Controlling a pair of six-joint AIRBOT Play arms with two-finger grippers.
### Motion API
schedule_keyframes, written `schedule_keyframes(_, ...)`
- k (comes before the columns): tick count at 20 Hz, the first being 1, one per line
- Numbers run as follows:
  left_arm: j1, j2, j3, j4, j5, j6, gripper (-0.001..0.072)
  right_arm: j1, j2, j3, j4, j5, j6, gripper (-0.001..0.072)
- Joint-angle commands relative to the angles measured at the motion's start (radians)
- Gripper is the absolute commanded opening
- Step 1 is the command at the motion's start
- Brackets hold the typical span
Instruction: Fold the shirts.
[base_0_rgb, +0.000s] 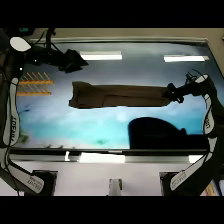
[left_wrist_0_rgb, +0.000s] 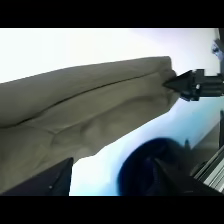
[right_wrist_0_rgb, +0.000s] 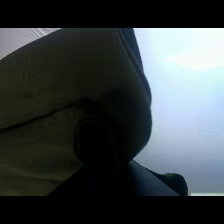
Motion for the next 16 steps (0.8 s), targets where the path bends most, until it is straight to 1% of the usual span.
schedule_keyframes(1, -0.101, -0.001, -0.008, -0.002, 0.039, 0.005, 0.0499, 0.018, 0.011, 0.005, 0.047, 0.029, -0.024, 0.0024)
schedule_keyframes(2, -0.128, -0.006, -0.026, 0.002, 0.047, 0.006, 0.0199, 0.018, 0.034, 0.005, 0.052, 0.040, -0.047, 0.0024)
schedule_keyframes(3, -0.156, -0.012, -0.054, 0.005, 0.064, 0.022, 0.0040, 0.018, 0.070, 0.005, 0.050, 0.049, -0.068, 0.0024)
schedule_keyframes(5, -0.223, -0.049, -0.109, 0.004, 0.097, 0.016, 0.0037, 0.018, 0.161, 0.005, 0.043, 0.072, -0.095, 0.0024)
schedule_keyframes(7, -0.295, -0.086, -0.159, 0.004, 0.121, -0.010, 0.0037, 0.018, 0.263, 0.005, 0.043, 0.140, -0.098, 0.0024)
schedule_keyframes(9, -0.356, -0.114, -0.182, 0.005, 0.189, -0.027, 0.0036, 0.018, 0.367, 0.005, 0.042, 0.224, -0.098, 0.0024)
schedule_keyframes(11, -0.397, -0.143, -0.182, -0.004, 0.308, -0.101, 0.0036, 0.018, 0.455, 0.005, 0.043, 0.301, -0.095, 0.0024)
schedule_keyframes(13, -0.428, -0.170, -0.182, -0.019, 0.394, -0.150, 0.0036, 0.018, 0.539, 0.005, 0.039, 0.369, -0.089, 0.0024)
schedule_keyframes(14, -0.441, -0.185, -0.182, -0.040, 0.410, -0.161, 0.0036, 0.018, 0.580, 0.005, 0.039, 0.398, -0.086, 0.0024)
schedule_keyframes(16, -0.476, -0.225, -0.181, -0.132, 0.430, -0.160, 0.0036, 0.018, 0.664, 0.005, 0.039, 0.444, -0.069, 0.0025)
